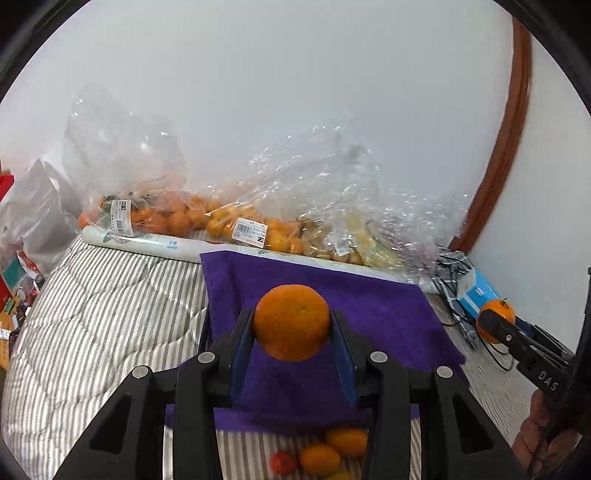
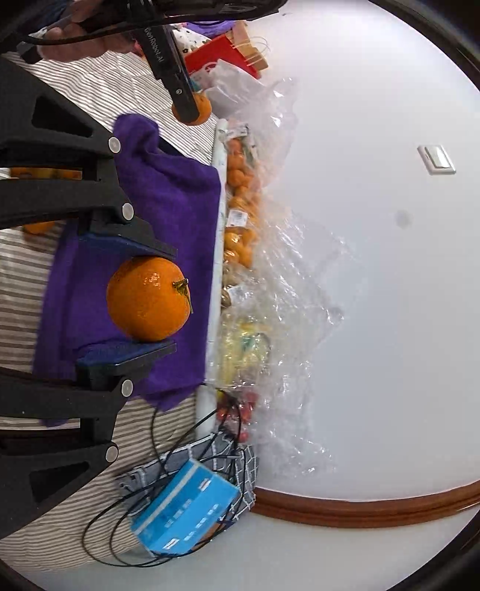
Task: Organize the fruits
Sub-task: 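Lift the orange in the left tool over the purple towel while the right tool carries its orange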
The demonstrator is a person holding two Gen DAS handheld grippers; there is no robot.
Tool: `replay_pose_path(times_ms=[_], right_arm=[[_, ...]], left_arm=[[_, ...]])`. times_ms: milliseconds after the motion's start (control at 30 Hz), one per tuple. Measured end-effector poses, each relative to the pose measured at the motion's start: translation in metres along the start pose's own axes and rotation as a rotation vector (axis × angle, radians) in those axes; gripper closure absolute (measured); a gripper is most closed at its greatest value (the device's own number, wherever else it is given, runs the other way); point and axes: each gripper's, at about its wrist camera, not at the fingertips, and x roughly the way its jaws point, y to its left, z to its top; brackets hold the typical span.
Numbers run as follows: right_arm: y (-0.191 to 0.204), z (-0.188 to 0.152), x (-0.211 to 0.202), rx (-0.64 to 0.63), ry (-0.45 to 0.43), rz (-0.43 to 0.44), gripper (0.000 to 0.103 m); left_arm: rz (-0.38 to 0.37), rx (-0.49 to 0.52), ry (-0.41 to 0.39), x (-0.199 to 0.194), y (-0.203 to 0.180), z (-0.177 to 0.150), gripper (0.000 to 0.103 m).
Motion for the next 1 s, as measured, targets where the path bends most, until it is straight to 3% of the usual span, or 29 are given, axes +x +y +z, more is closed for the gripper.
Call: replay_pose_path(times_ms=[300, 533, 1000], right_arm=[[-0.007, 0.001, 0.053, 0.027, 0.033, 0.021, 0.06], [-0.018, -0.016, 0.086, 0.051, 0.088, 0.041, 0.06], [-0.039, -0.023, 0.103, 0.091, 0.136, 0.013, 0.06]], left_arm=[[0.045, -0.014, 0.032, 0.046, 0.007, -0.013, 0.064], [0.059, -0.022, 0.08, 0.067, 0.017, -0.025, 0.064], [0.041, -0.047, 0.118, 0.081, 0.024, -0.027, 0.064]])
